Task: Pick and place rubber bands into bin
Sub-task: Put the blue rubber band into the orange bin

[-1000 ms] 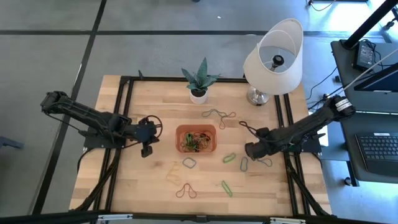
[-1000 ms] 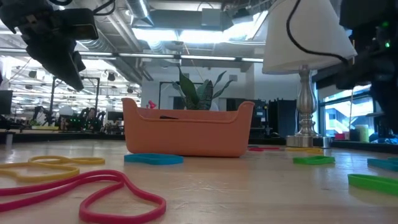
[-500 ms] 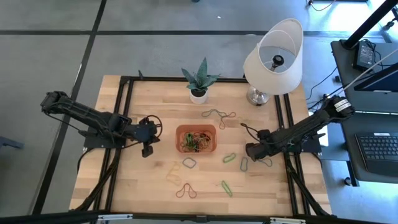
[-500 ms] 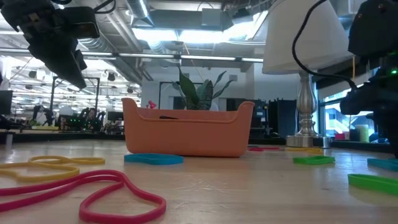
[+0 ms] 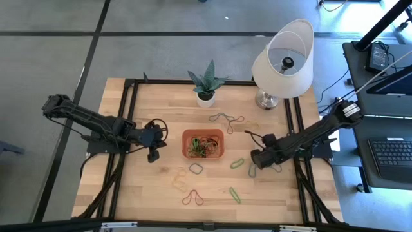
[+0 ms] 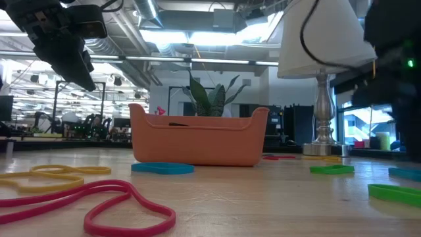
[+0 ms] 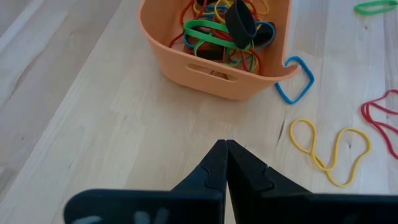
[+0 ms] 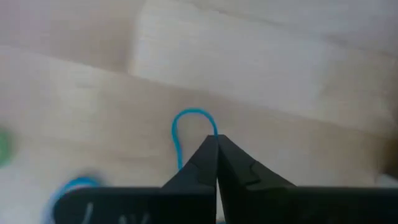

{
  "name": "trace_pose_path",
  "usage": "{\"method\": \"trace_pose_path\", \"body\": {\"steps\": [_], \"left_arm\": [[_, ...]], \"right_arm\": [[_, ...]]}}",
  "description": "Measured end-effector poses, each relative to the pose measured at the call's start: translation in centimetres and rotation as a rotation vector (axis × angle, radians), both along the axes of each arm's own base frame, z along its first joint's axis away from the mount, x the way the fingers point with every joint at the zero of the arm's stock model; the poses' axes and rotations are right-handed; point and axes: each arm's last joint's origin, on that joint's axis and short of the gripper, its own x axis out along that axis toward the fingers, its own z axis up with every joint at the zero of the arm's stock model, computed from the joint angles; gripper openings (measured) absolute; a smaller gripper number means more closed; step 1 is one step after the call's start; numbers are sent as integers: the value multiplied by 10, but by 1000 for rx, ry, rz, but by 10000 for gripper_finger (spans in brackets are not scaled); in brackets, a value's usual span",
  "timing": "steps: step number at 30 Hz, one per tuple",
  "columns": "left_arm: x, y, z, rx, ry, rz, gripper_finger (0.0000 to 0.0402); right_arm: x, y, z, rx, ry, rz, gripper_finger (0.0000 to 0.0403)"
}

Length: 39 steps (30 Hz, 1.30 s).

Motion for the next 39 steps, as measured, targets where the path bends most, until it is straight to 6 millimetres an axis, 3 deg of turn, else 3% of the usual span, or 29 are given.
{"method": "trace_pose_path", "body": {"steps": [5, 14, 21, 25, 30, 34, 39], "left_arm": [[0, 0, 0, 0, 0, 0, 5], [0, 0, 0, 0, 0, 0, 3], [0, 0, 0, 8, -2, 7, 3], [0, 0, 0, 8, -2, 7, 2], [0, 0, 0, 7, -2, 6, 5], [0, 0, 0, 4, 2, -14, 2], [0, -1, 0, 20, 7, -51, 3]], "right_arm": [[14, 9, 38, -48, -8, 64, 2], [36, 17, 139, -250, -154, 182, 1], [83, 22, 192, -424, -382, 407, 0], [123, 19, 197, -487, -379, 505, 0], [177, 14, 184, -523, -345, 629, 0], [211, 7, 162, -522, -276, 700, 0], [238, -7, 119, -438, -166, 727, 0]]}}
